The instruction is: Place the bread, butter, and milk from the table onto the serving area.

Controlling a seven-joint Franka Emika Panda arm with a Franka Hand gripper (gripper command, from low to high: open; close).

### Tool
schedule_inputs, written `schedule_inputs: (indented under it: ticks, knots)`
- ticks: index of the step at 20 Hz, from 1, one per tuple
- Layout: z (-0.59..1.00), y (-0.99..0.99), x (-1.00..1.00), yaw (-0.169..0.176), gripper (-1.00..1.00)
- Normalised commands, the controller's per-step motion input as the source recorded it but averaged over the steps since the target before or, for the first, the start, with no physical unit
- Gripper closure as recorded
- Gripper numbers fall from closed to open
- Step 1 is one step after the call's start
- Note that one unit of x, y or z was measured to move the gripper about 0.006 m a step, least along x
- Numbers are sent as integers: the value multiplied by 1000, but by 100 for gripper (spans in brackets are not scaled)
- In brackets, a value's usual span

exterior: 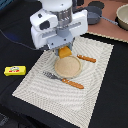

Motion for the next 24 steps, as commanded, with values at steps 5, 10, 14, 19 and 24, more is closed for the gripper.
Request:
schedule_inputs:
  ticks: [5,10,14,19,24]
  knots:
    - [0,-238,829,-13,100]
    - [-49,-297,790,-44,100]
    - [-45,-234,644,-55,100]
    - [140,-95,343,-26,-100]
    - [922,296,-153,65,-100]
